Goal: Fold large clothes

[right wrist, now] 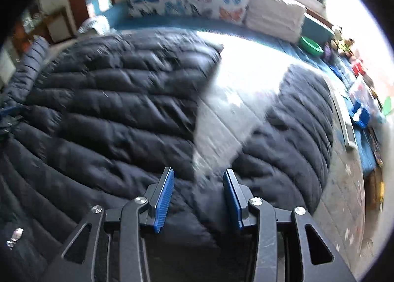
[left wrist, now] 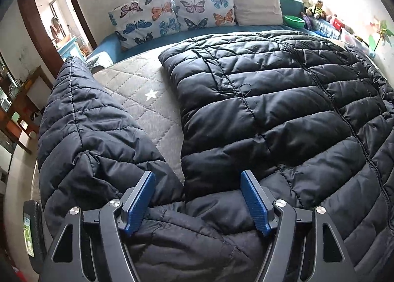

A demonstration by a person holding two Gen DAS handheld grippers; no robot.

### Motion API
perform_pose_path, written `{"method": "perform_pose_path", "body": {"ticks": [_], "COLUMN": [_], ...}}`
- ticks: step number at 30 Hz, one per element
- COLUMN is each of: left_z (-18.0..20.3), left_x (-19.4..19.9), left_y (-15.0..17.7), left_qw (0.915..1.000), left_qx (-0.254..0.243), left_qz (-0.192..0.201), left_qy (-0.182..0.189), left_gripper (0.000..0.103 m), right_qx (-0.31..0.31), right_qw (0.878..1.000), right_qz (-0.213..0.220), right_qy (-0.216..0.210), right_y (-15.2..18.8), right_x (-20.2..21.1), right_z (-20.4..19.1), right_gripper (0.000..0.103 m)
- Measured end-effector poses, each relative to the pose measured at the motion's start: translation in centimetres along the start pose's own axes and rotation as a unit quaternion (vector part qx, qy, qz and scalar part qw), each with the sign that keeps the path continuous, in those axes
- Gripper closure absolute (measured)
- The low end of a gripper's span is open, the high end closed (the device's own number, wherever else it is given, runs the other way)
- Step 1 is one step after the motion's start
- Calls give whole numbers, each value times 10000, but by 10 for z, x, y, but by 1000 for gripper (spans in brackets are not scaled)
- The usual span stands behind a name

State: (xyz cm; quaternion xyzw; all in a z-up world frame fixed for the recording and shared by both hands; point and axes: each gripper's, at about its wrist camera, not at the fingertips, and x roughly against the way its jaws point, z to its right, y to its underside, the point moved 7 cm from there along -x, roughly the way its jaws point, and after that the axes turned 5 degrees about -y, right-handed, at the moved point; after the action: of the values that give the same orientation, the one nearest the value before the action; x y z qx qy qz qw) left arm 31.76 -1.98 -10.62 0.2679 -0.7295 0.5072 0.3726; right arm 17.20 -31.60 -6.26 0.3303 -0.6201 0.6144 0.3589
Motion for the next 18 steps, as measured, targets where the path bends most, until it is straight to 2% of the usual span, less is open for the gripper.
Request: {"method": "perform_pose_path", "body": {"ticks": [7,11,15,18], "left_z": [-4,-3,-3,-2], "left_x": [-3,-4,-5,-8], "left_y": [0,-1,-1,-2], "left_qw": [9994,9994,9994,9993], "left_qx": [291,311,328,334], "left_qz": [17,-3,20,25], "left_qy": [172,128,128,143], "left_gripper": [24,21,21,20], "right_qx": [577,797,1305,1353], "right_qw": [9964,9912,9879,9871], "right_qz": [131,-120,-217,-235], "right_qy": [-602,-1051,-813,-818], "right_y": [-41,-51,-53,-56], "right_x": [-33,-58,-75,-83], "right_z": [-39,-61,-82,-85], "right_gripper": [57,57,57,57]}}
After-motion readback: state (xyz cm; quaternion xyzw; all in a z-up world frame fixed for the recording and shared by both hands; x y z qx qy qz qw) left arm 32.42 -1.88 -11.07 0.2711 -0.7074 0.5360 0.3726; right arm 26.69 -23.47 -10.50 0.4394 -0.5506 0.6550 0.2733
